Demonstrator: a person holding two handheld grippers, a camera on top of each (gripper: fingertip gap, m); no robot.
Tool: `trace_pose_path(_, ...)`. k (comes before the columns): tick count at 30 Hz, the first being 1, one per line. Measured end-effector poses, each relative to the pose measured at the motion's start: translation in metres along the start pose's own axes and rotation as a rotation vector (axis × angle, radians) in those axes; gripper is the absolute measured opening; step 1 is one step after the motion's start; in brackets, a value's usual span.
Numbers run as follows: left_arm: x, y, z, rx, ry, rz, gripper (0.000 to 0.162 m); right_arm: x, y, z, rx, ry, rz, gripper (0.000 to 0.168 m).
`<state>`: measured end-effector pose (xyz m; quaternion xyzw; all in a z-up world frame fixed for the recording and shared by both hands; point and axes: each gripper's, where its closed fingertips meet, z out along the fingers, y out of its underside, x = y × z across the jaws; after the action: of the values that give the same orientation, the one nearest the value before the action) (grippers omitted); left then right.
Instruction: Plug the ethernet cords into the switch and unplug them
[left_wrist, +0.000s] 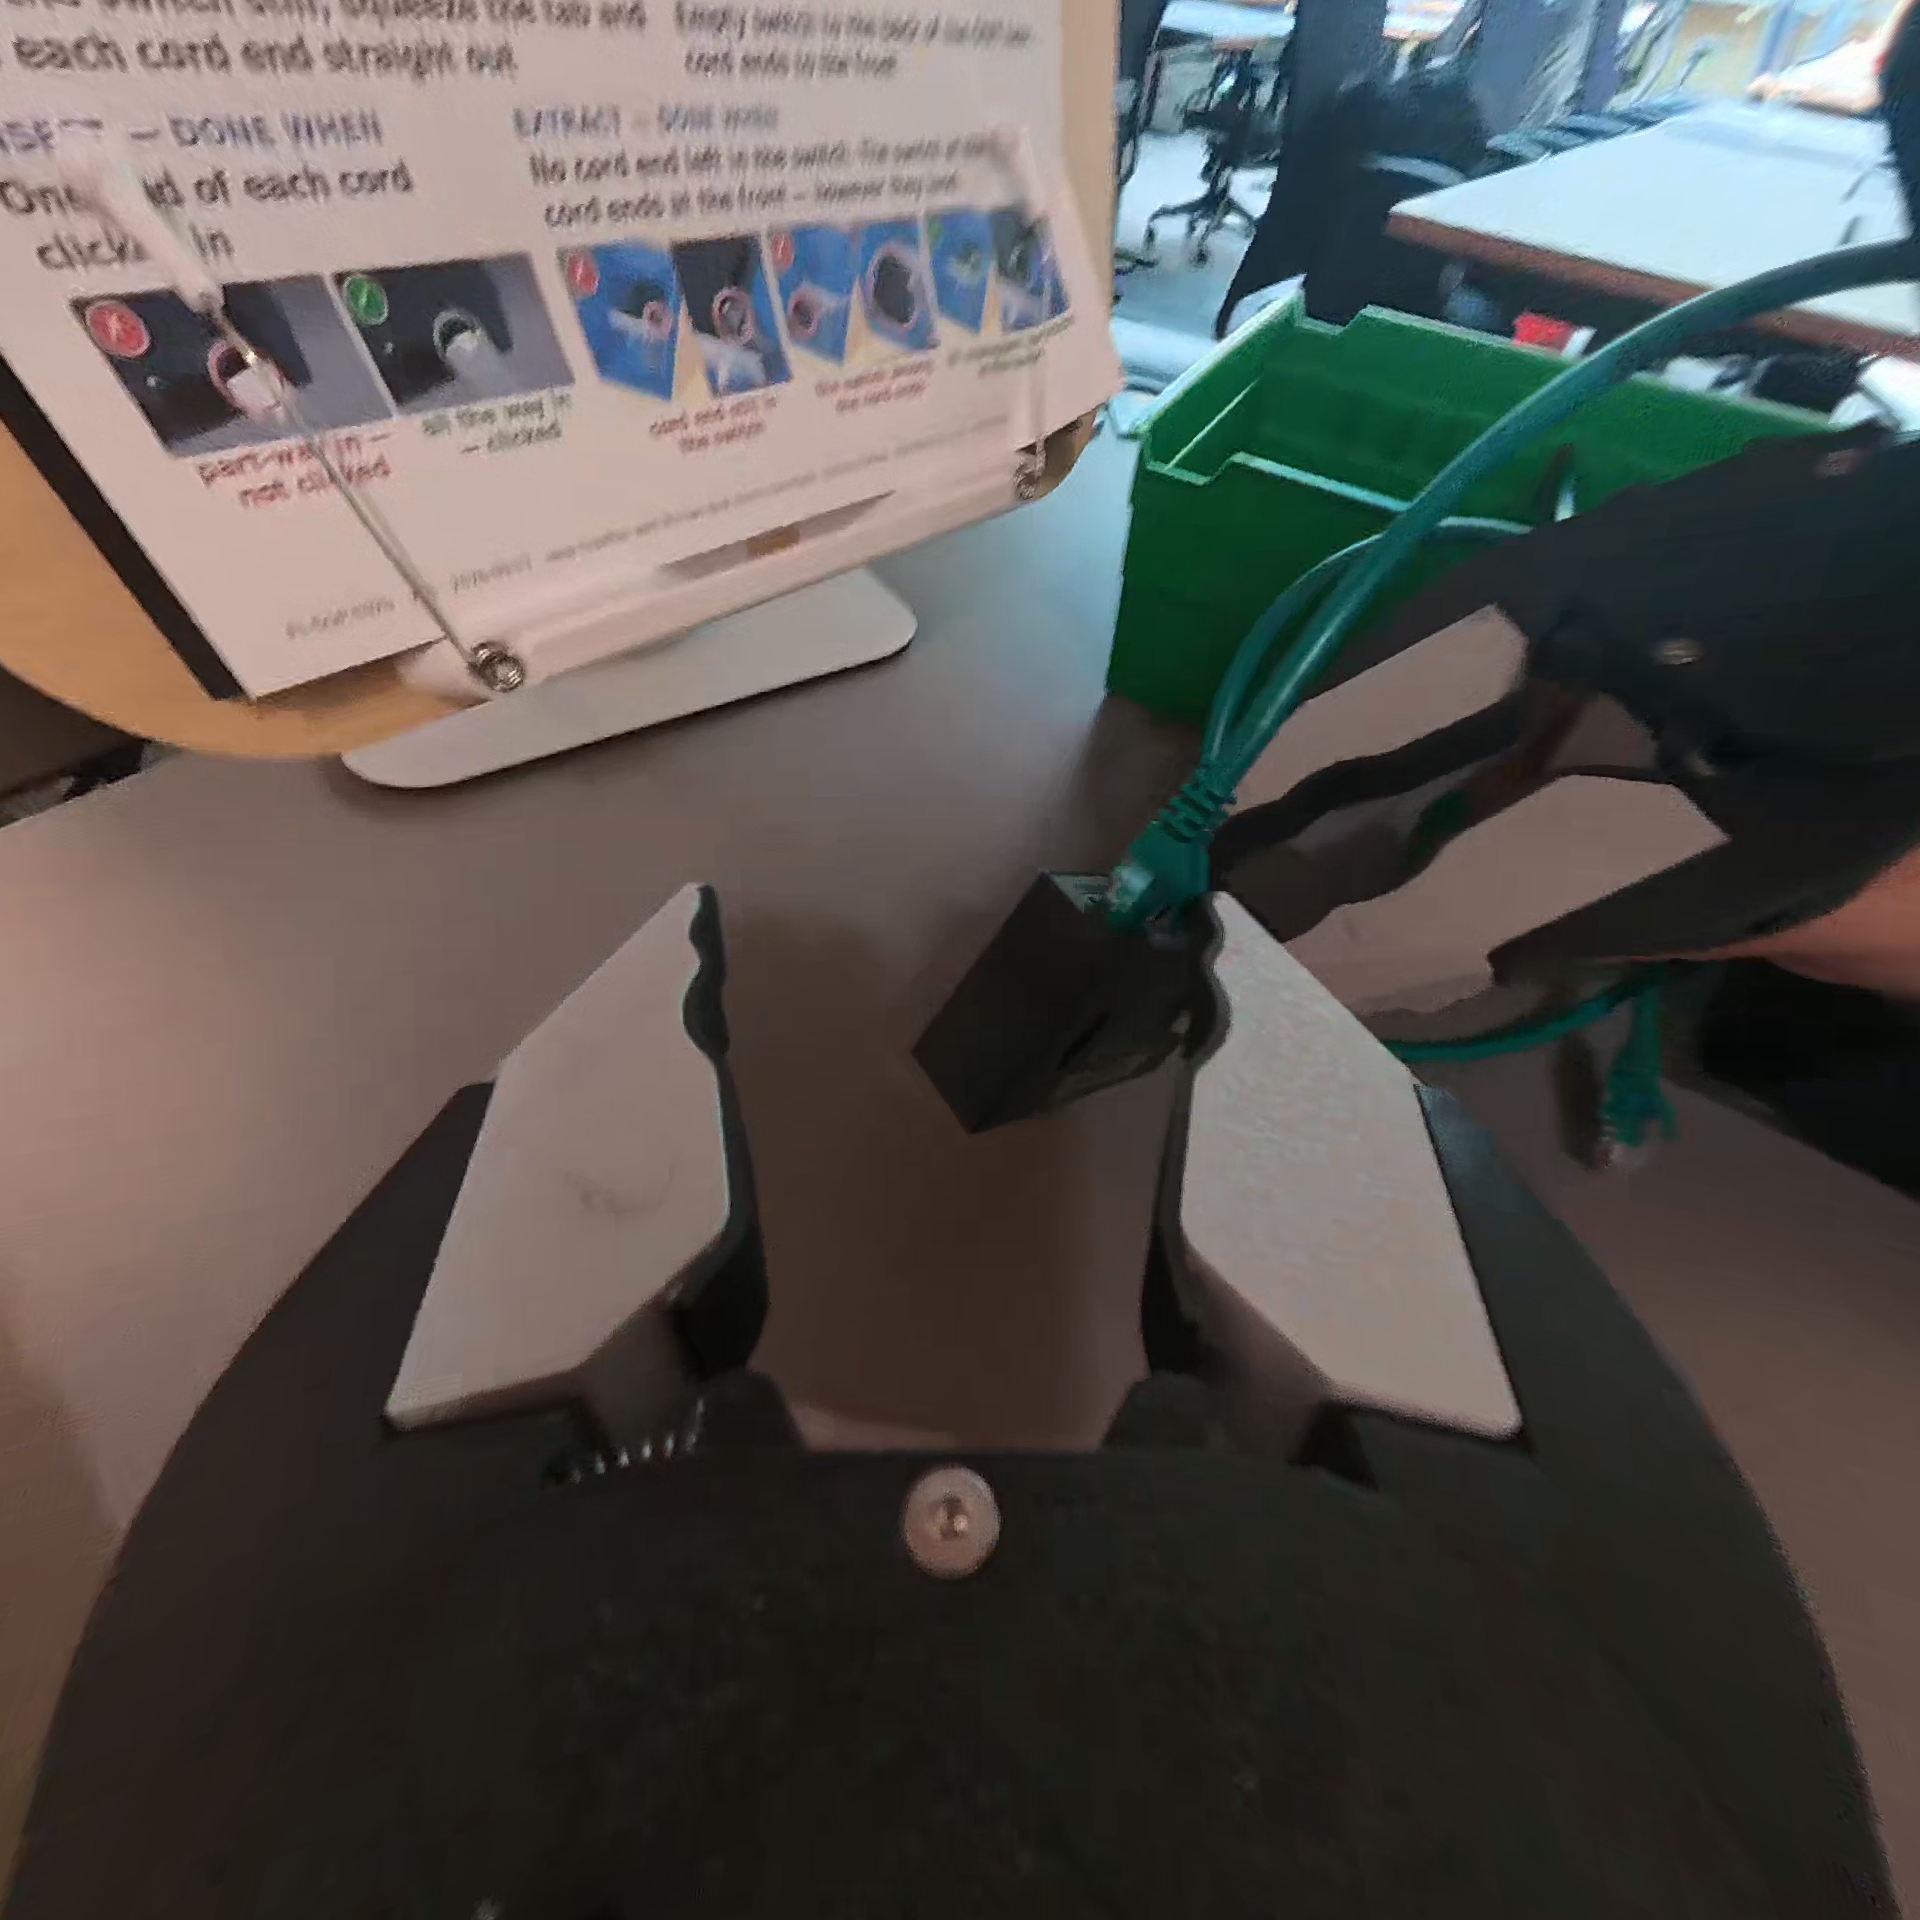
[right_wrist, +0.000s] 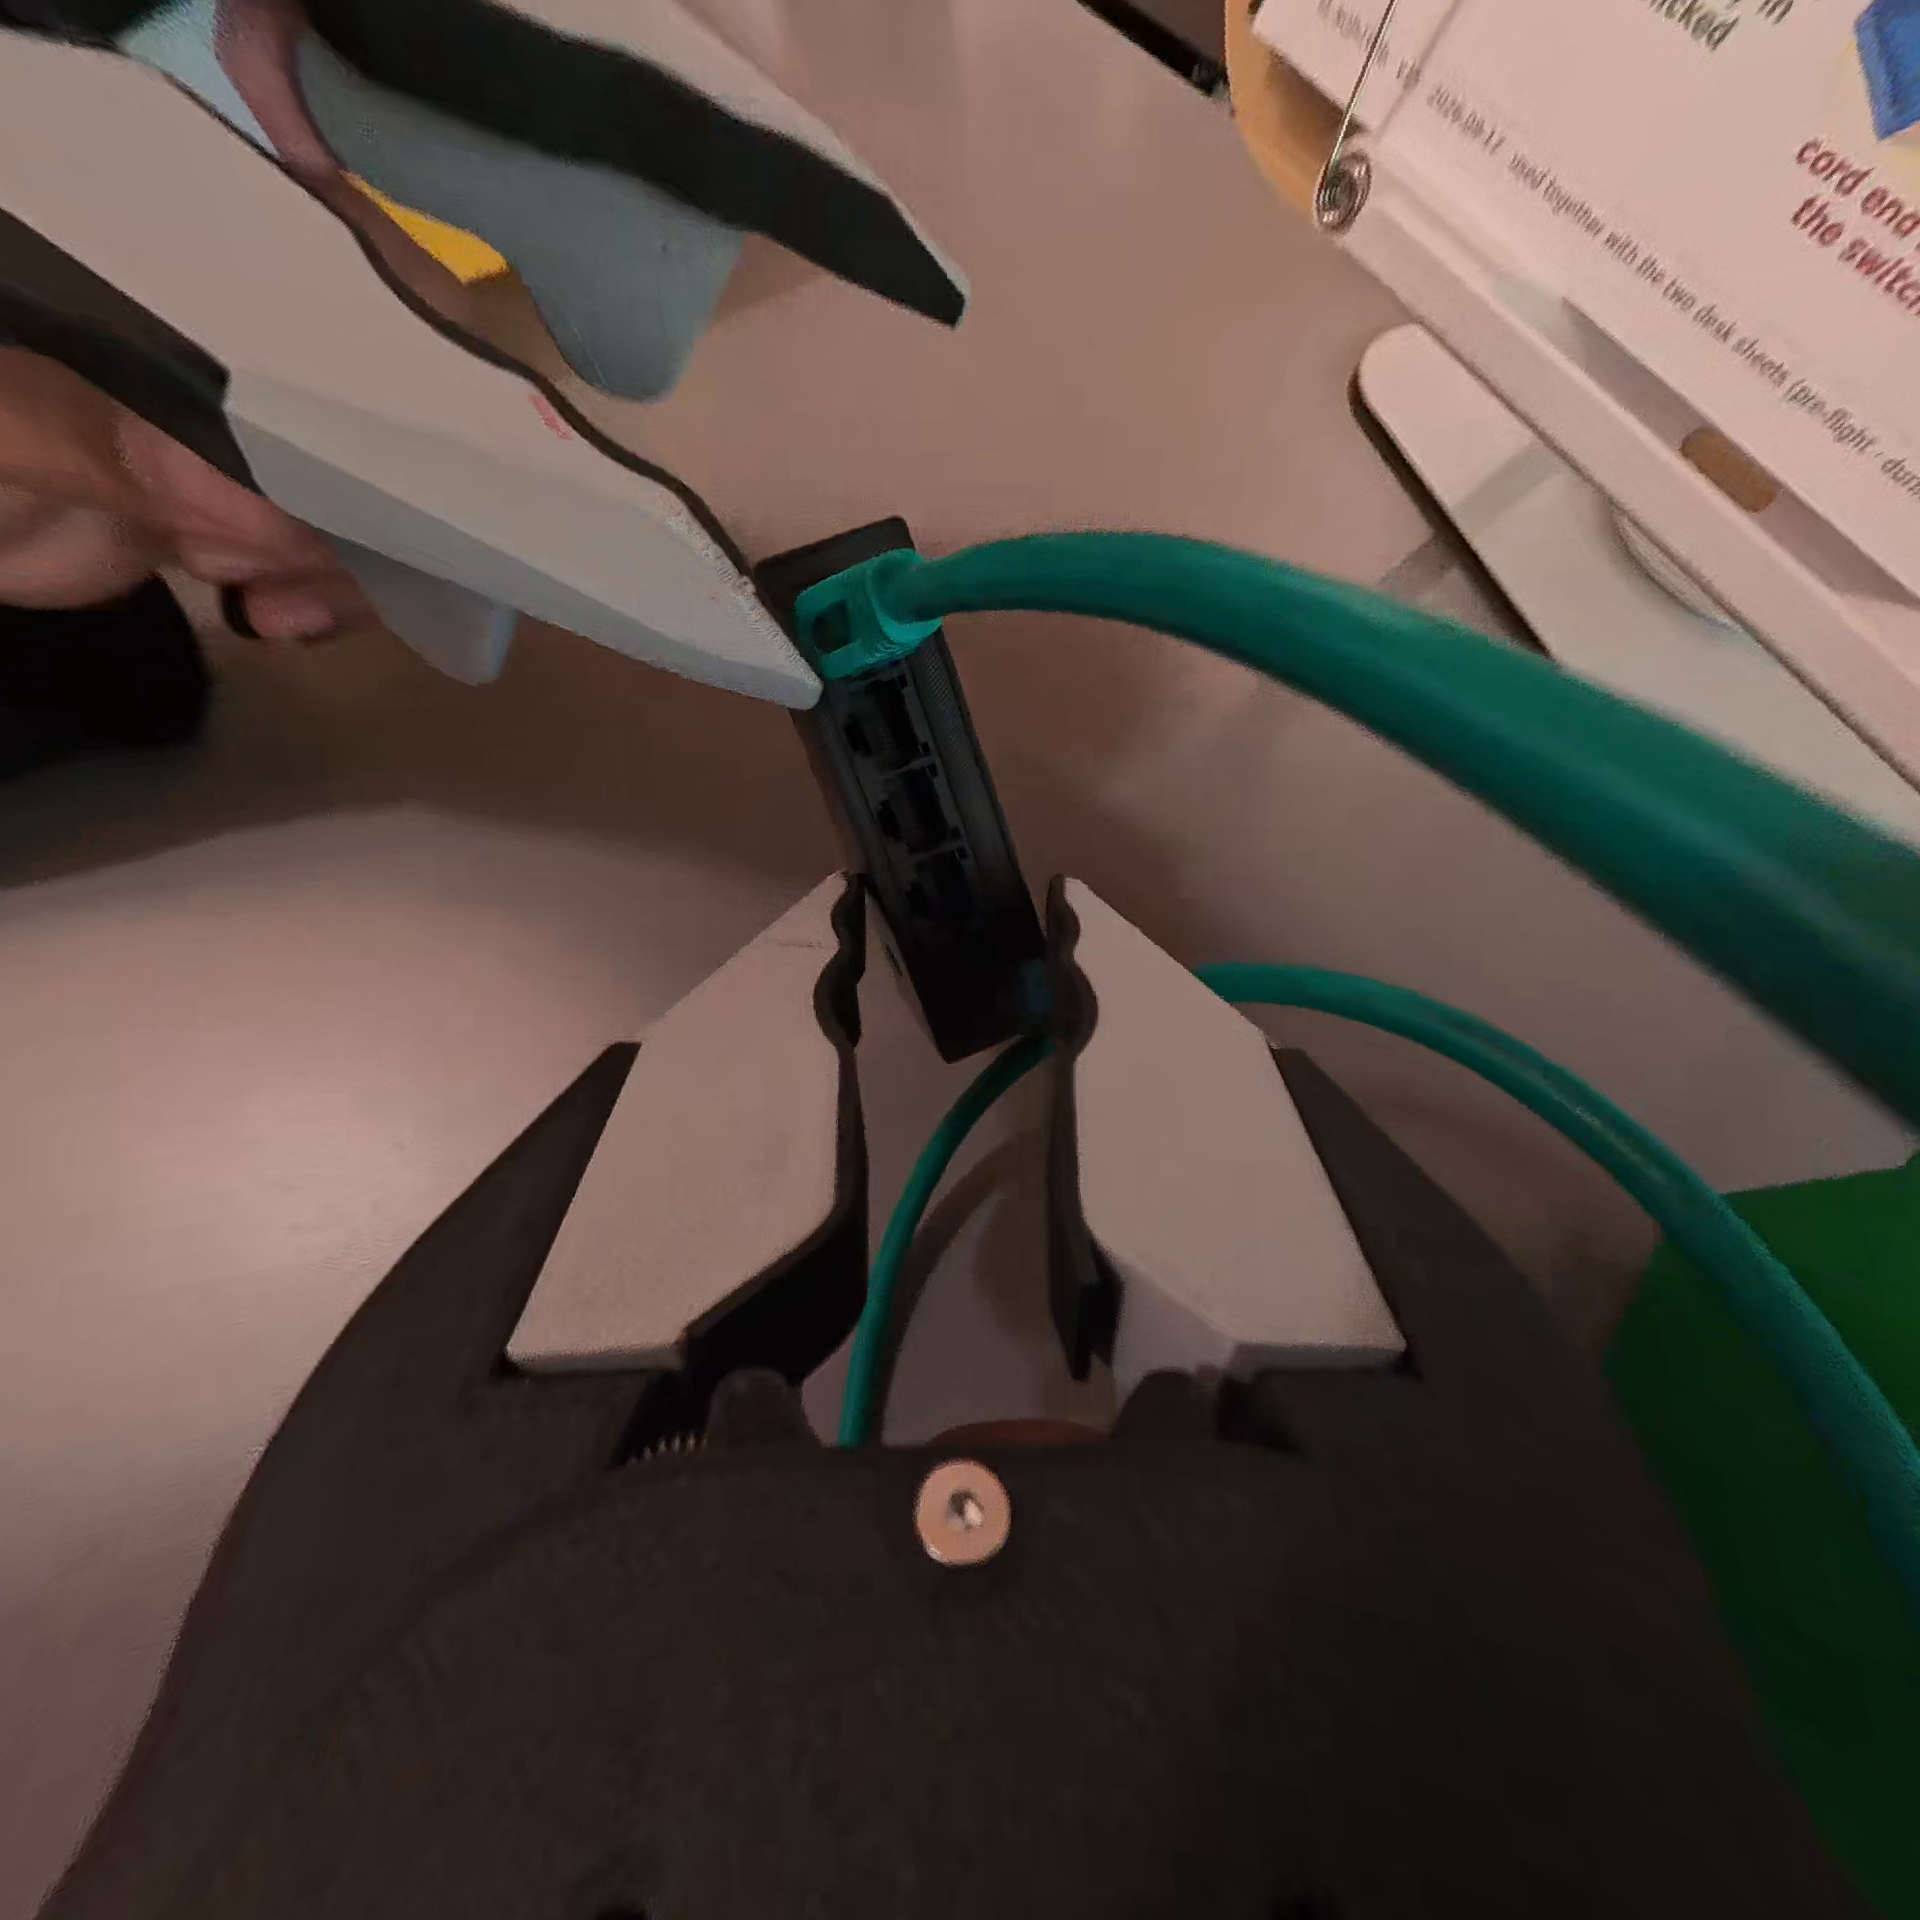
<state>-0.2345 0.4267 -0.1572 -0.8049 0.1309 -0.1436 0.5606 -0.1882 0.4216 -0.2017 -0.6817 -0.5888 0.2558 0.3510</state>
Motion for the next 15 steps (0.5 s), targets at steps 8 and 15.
trace_pose_path(8,-0.013,-0.005,-0.008,0.037,-0.005,-0.067,0.094,-0.001,0.003,0.004,-0.015,0.005,0.016,0.032)
trace_pose_path(15,-0.005,0.002,-0.011,0.029,0.115,-0.08,0.069,-0.003,0.002,0.004,-0.017,0.03,-0.023,0.035)
